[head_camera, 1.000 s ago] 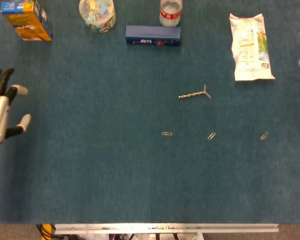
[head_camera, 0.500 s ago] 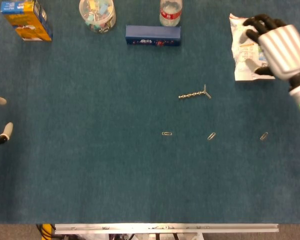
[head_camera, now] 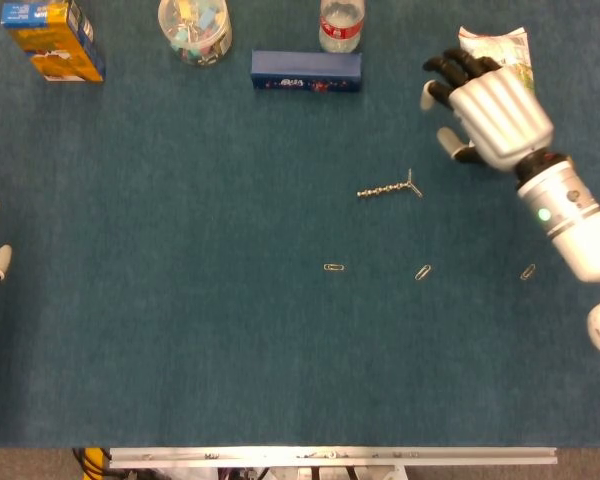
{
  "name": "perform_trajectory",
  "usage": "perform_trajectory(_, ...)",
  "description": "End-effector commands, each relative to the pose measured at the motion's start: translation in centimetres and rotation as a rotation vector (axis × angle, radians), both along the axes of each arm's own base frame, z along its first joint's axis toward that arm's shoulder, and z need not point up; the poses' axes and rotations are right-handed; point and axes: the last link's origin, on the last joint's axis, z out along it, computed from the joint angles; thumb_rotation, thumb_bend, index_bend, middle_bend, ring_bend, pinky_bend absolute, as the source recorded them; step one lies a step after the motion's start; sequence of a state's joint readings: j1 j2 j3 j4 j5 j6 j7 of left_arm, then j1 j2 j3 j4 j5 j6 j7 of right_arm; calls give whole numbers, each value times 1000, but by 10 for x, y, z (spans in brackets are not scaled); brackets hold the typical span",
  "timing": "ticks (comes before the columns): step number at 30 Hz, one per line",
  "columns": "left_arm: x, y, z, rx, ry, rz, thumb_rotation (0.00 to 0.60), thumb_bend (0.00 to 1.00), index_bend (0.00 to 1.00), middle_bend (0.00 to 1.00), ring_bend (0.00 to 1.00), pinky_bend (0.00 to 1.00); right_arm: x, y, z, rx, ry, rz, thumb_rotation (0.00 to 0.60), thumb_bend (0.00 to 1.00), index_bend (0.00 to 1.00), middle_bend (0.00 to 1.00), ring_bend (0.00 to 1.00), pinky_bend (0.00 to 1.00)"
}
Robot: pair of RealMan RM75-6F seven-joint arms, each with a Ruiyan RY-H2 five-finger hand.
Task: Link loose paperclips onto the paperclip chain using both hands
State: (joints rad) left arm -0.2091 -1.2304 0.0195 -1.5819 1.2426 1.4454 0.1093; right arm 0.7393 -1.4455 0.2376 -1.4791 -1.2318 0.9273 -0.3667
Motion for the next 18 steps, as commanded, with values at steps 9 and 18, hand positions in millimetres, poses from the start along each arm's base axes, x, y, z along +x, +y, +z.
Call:
perform_trajectory(9,-14,12,12,18,11,-34,600,272,345,102,49,12,15,12,-32,89,32,53,600,357,422,199,130,289)
perform_trajectory(18,-32,11,13,0,19,10,600,272,346,102,49,12,18,17,-52,167,41,34,600,350,422,179,107,263)
